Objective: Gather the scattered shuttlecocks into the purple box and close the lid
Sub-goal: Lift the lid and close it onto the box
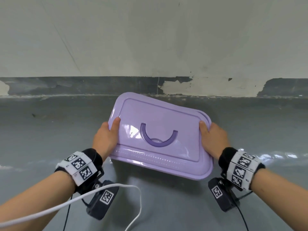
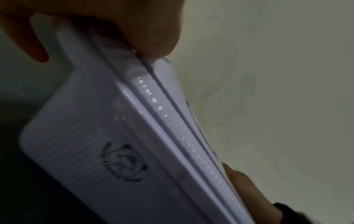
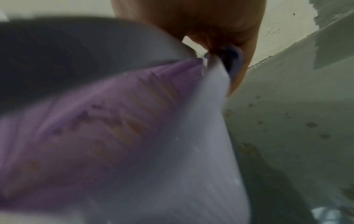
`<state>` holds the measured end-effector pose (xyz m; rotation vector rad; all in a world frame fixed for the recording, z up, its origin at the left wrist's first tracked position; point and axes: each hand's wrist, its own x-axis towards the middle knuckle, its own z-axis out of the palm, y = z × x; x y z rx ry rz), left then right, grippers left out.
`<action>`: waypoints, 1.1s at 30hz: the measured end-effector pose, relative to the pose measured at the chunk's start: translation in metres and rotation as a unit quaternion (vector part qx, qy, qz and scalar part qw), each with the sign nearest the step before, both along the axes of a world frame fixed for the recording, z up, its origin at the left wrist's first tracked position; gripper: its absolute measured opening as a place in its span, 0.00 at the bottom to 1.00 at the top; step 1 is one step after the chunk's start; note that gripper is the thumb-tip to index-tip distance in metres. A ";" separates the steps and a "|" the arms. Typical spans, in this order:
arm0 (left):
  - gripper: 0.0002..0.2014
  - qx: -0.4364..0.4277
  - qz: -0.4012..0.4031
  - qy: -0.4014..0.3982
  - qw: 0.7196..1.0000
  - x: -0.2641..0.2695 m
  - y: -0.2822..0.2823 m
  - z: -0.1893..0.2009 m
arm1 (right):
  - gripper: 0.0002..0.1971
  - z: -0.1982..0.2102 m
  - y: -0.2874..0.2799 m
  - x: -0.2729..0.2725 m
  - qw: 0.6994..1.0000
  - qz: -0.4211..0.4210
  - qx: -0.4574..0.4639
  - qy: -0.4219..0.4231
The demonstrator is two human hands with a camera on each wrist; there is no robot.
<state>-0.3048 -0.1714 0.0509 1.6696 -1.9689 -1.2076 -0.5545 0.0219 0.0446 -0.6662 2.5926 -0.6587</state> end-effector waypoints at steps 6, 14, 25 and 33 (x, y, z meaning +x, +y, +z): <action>0.32 0.023 -0.016 -0.040 0.999 -0.005 -0.007 -0.001 | 0.30 0.010 -0.001 -0.006 0.996 0.043 0.071 0.040; 0.36 0.048 -0.016 -0.056 0.997 -0.008 -0.009 -0.006 | 0.32 0.018 -0.001 -0.009 0.996 0.037 0.070 0.031; 0.25 0.309 0.030 0.133 0.941 -0.003 -0.040 0.006 | 0.28 0.002 -0.006 -0.019 0.999 0.006 0.031 -0.040; 0.14 0.225 0.094 0.181 0.953 -0.005 -0.026 -0.004 | 0.38 0.003 0.003 -0.002 0.989 -0.017 0.143 -0.013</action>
